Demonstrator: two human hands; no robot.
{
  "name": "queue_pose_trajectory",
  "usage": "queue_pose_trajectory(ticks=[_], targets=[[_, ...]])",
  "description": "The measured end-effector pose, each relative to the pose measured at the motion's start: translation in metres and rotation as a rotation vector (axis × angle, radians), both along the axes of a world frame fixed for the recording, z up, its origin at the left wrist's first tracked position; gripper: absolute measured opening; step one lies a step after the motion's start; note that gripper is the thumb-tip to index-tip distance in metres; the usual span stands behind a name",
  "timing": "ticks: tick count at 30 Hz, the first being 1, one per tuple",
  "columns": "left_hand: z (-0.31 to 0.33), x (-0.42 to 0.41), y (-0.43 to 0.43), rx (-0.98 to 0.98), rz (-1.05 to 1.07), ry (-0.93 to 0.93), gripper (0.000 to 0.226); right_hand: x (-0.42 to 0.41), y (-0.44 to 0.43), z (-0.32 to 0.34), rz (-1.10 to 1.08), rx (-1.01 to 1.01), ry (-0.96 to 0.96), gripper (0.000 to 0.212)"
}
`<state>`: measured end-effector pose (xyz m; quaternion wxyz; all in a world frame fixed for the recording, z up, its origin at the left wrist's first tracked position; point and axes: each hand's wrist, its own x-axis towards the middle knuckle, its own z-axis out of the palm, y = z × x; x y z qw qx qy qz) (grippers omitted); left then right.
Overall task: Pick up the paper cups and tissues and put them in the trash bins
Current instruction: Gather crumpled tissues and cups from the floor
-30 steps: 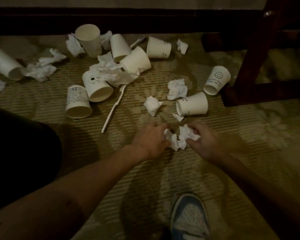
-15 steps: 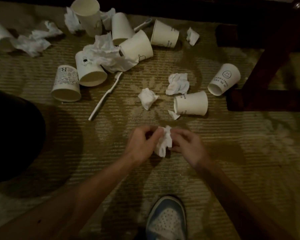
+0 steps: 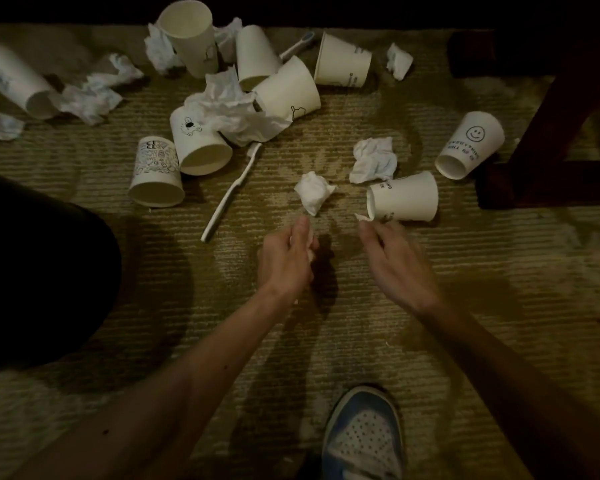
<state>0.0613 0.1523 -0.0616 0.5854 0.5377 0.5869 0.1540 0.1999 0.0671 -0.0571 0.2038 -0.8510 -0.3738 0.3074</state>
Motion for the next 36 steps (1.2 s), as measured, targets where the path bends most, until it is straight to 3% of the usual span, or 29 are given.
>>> queue_pose_trajectory(ticks=[5, 9, 12, 15, 18, 21, 24, 27, 28, 30, 32, 34, 36], targets=[[0.003, 0.006, 0.005, -0.052, -0.015, -0.079, 0.042, 0.013, -0.005, -0.026, 0.238, -0.112, -0.323, 0.048], [0.003, 0.009, 0.006, -0.124, 0.008, -0.098, 0.033, 0.017, 0.0, -0.033, 0.218, 0.081, -0.429, 0.032], [0.003, 0.007, 0.008, -0.193, 0.036, -0.124, 0.032, 0.02, 0.008, -0.029, 0.143, 0.104, -0.408, 0.019], [0.002, 0.003, 0.009, -0.219, 0.056, -0.158, 0.031, 0.016, 0.015, -0.021, 0.106, 0.122, -0.302, 0.015], [-0.001, -0.001, 0.013, -0.224, 0.094, -0.161, 0.035, -0.001, 0.022, -0.008, 0.031, 0.176, 0.075, 0.006], [0.001, -0.003, 0.018, -0.243, 0.039, -0.194, 0.043, -0.019, 0.032, 0.002, -0.04, 0.251, 0.4, 0.011], [0.006, -0.001, 0.021, -0.195, -0.035, -0.261, 0.042, -0.027, 0.043, 0.01, -0.038, 0.28, 0.474, 0.015], [0.006, 0.0, 0.026, 0.003, -0.02, -0.167, 0.04, -0.024, 0.055, 0.014, 0.014, 0.26, 0.527, 0.012], [0.004, -0.001, 0.029, 0.045, 0.008, -0.121, 0.044, -0.021, 0.06, 0.015, -0.001, 0.275, 0.5, 0.009], [0.001, -0.003, 0.036, 0.06, 0.058, -0.062, 0.048, -0.012, 0.069, 0.011, -0.038, 0.311, 0.259, 0.008], [0.001, -0.005, 0.04, 0.011, 0.084, -0.056, 0.049, -0.007, 0.08, 0.006, 0.055, 0.271, -0.028, 0.028], [0.001, -0.007, 0.042, -0.043, 0.115, -0.071, 0.05, -0.007, 0.088, 0.0, 0.215, 0.167, -0.124, 0.042], [0.002, -0.008, 0.044, -0.067, 0.136, -0.056, 0.051, -0.011, 0.094, -0.005, 0.292, 0.099, -0.144, 0.04]])
